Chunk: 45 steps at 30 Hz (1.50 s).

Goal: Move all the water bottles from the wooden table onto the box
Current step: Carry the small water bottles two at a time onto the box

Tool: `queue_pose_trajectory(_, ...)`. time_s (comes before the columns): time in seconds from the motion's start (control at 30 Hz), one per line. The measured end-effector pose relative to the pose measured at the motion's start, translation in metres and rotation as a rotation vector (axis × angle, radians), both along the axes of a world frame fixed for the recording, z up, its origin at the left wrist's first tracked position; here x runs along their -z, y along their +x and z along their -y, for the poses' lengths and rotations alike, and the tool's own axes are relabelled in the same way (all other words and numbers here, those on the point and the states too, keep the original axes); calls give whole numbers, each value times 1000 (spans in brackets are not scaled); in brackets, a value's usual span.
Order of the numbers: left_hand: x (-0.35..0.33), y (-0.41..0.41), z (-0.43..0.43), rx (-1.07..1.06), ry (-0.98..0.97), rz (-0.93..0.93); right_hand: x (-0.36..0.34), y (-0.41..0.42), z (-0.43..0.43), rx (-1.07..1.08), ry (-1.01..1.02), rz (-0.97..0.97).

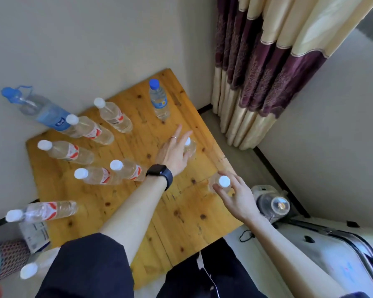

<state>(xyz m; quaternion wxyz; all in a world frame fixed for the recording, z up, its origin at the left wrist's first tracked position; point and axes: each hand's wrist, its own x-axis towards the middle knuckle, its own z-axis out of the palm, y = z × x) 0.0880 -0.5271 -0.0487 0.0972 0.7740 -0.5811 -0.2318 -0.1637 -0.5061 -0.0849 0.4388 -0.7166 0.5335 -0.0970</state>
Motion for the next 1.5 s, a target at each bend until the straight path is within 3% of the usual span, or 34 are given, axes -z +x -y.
queue_pose_trajectory(0.1,3,12,11,115,79,39,-2,-5,3,-38,20,56)
queue_pose_trajectory(0.33,-35,9,-48,-128,115,22,-16,-11,23,-130,71,67)
queue_pose_trajectory(0.6,-34,-9,-129,-63,181,141,-25,20,10,-336,245,32)
queue_pose_trajectory(0.73,-30,-17,-159,-142,162,92,-29,35,-7,-444,302,42)
queue_pose_trajectory(1.0,-2,-40,-173,-452,-56,-299,-30,38,-14,-246,291,63)
queue_pose_trajectory(1.27,22,-44,-157,-582,-9,-462,-9,54,-36,-11,195,30)
queue_pose_trajectory(1.5,41,-52,-139,-614,-12,-375,12,56,-36,-26,190,95)
